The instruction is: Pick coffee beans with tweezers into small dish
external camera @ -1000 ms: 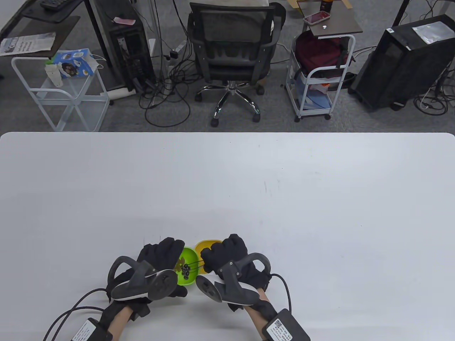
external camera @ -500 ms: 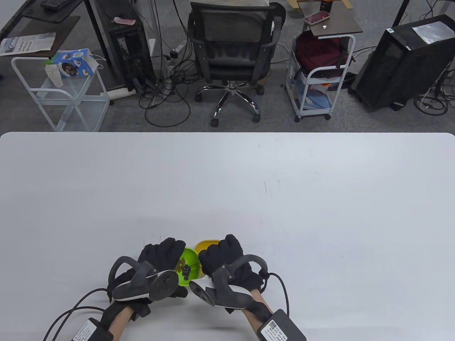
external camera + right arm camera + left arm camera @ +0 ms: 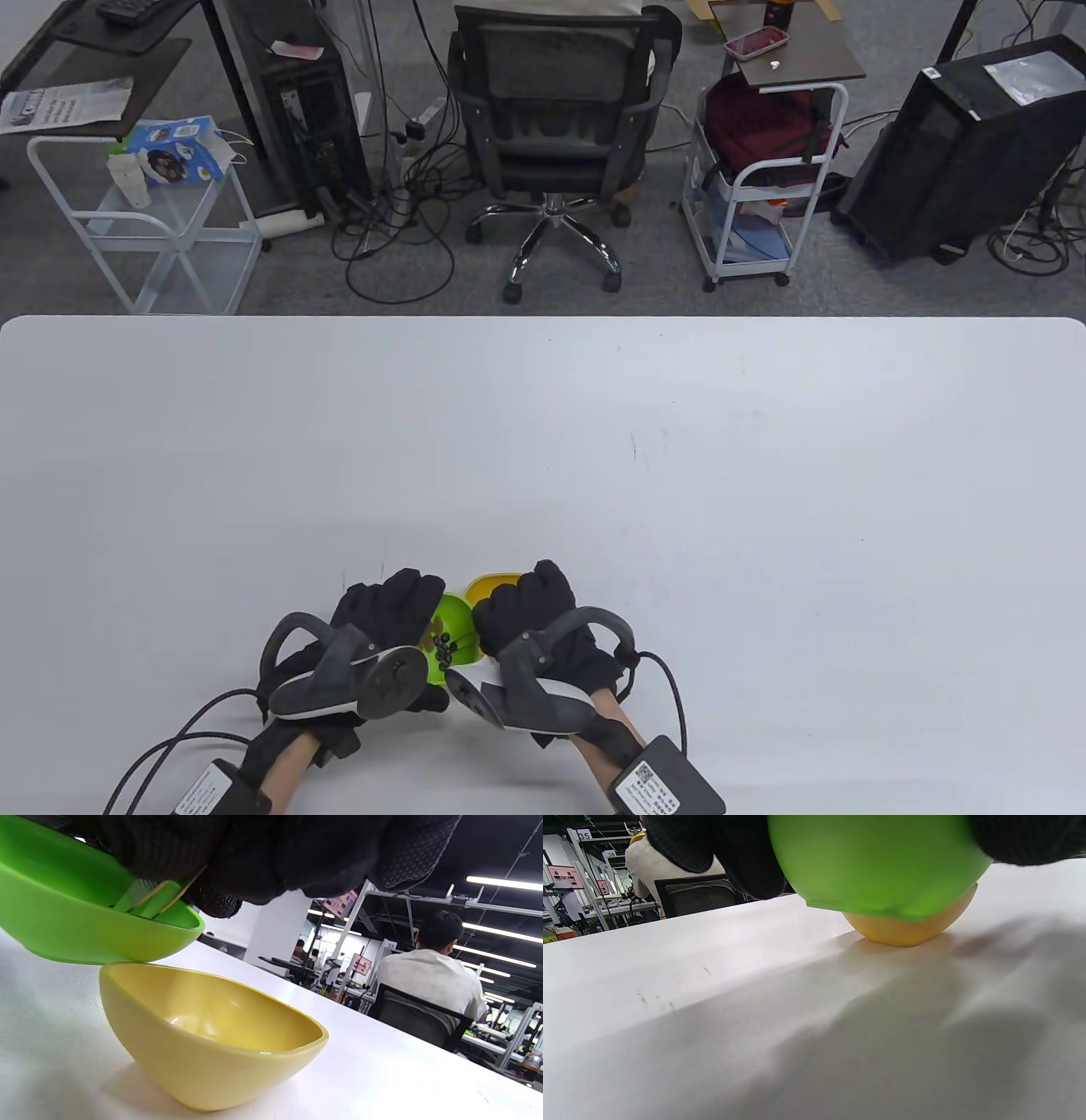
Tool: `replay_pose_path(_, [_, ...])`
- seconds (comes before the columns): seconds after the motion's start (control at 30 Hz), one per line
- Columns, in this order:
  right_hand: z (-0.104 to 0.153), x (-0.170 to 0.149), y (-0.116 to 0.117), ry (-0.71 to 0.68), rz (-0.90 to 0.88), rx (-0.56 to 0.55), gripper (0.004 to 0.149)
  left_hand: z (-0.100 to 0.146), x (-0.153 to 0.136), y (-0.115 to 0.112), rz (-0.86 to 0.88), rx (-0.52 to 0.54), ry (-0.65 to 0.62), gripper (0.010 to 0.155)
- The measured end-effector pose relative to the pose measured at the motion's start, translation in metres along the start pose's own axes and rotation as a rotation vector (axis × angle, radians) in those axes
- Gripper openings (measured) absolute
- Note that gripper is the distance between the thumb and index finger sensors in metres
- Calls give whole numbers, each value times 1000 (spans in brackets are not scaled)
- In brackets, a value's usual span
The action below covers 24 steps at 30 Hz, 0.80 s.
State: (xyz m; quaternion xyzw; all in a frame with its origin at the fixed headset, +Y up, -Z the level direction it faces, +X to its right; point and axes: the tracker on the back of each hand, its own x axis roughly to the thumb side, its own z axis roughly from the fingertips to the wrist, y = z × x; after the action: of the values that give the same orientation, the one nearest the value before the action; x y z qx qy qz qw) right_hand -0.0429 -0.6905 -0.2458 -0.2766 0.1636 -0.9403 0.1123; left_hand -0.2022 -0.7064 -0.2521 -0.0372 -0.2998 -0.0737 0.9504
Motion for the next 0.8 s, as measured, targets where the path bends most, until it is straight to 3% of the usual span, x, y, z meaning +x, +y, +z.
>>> replay_pose_path(0.4, [-1,-2,-3,11,19,21,42,0,0,0,2,1,1,114])
replay_pose_path(0.8, [4,-33,-15,128,-175,-23,42,1,-1,0,0,6,5,114])
